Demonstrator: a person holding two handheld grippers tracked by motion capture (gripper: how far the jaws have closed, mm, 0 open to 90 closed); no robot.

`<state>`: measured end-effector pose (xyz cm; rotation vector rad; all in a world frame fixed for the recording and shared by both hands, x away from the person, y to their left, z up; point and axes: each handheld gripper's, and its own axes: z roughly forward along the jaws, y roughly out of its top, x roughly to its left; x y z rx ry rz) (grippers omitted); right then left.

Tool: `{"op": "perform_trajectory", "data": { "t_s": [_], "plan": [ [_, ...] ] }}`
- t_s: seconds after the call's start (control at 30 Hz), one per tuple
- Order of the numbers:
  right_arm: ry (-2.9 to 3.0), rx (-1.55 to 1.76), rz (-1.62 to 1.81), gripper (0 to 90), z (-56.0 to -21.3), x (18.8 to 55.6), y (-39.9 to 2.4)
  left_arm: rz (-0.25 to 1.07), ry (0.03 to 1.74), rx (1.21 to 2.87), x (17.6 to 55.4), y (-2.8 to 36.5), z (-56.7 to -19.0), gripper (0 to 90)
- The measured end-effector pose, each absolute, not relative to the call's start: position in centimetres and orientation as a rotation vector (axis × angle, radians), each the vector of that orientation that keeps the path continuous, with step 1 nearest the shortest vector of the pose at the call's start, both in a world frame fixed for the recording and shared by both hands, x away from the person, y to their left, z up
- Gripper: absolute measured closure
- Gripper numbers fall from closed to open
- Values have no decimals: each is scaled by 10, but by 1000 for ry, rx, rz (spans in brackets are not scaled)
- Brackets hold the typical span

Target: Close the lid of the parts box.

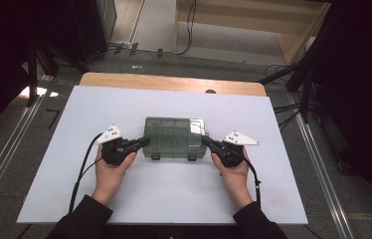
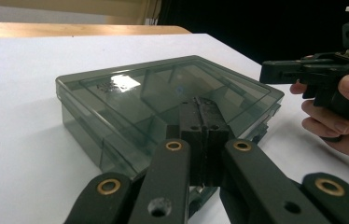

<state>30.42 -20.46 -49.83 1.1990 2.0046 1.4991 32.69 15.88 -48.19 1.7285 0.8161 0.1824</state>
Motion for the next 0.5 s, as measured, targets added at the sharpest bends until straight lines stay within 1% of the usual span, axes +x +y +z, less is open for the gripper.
{"op": "perform_trajectory", "data": {
  "t_s": [0.5],
  "plan": [
    [1998, 1210, 1493, 879, -502, 292, -206, 169, 844, 1747, 313, 164, -496, 900]
  ]
}}
